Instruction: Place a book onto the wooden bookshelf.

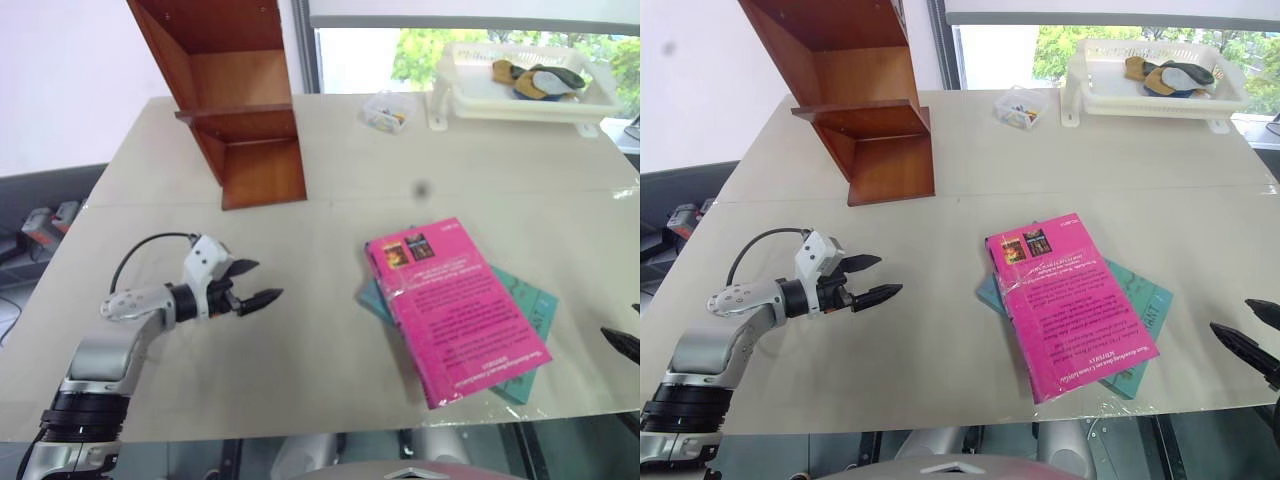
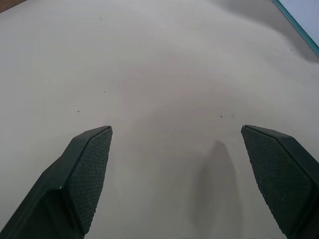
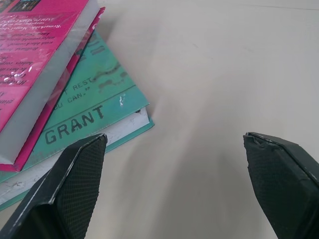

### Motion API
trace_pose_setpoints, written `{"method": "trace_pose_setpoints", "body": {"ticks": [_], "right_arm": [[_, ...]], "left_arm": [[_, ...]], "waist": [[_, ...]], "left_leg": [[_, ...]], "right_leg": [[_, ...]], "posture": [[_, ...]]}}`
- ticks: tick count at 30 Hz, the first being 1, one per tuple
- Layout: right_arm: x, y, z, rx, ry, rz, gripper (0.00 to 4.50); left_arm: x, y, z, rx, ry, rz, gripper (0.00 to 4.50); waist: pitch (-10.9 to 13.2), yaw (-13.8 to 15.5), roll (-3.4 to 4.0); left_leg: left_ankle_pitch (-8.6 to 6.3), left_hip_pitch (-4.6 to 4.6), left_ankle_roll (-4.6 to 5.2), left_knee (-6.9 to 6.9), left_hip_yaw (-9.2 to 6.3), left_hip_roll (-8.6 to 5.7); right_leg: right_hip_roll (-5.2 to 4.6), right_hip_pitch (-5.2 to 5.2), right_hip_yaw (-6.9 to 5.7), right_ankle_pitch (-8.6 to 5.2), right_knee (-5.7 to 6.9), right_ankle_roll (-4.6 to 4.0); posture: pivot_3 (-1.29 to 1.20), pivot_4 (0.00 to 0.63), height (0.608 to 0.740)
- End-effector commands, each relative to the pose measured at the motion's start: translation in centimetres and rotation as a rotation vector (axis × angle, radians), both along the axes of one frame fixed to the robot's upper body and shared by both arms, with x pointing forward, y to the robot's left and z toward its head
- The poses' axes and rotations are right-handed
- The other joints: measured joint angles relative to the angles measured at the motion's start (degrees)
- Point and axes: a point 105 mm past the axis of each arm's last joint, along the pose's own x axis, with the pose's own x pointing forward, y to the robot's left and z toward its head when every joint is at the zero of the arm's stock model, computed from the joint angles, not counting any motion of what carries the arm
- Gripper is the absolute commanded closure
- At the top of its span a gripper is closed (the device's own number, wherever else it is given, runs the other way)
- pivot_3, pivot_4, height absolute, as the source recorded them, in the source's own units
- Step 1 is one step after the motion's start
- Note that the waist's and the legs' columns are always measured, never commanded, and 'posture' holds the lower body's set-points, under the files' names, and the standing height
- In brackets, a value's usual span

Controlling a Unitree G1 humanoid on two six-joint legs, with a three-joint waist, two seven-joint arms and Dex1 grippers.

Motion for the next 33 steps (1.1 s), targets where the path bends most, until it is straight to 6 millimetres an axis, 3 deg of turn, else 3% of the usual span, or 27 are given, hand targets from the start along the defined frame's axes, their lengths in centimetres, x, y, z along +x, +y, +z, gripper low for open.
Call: {"method": "trace_pose_setpoints", "body": {"ticks": [1,4,24,33], "right_arm": [[-0.2,-0.7,0.3,-0.029,-0.033,-0.024,0.00],[-0.2,-1.1,-0.2,-0.037,-0.023,-0.040,0.00],[0.2,-0.7,-0.1,-0.038,-0.037,-0.026,0.00],[-2.1,0.4,-0.8,-0.006,0.059,0.045,0.00]], "left_arm": [[-0.2,0.3,1.9,-0.030,-0.054,-0.013,0.06],[-0.5,0.2,2.7,-0.058,-0.061,-0.036,0.06],[-0.5,0.5,3.0,-0.047,-0.074,-0.031,0.06],[-1.4,0.0,4.9,-0.124,-0.127,-0.137,0.06]], "waist": [[0.0,0.0,0.00],[0.0,0.0,-0.01],[0.0,0.0,0.05],[0.0,0.0,0.05]], "left_leg": [[0.00,0.00,0.00,0.00,0.00,0.00],[0.00,-0.01,0.00,0.00,0.00,0.01],[0.00,0.00,0.00,-0.03,0.00,0.00],[0.00,-0.01,0.00,-0.07,-0.01,0.01]], "right_leg": [[0.00,0.00,0.00,0.00,0.00,0.00],[0.00,0.00,-0.01,0.00,-0.01,0.00],[0.00,0.00,0.00,0.00,-0.02,0.00],[-0.01,0.00,0.00,0.00,-0.07,0.00]], "posture": [[0.00,0.150,0.740],[0.00,0.150,0.740],[0.00,0.150,0.740],[0.00,0.150,0.740]]}}
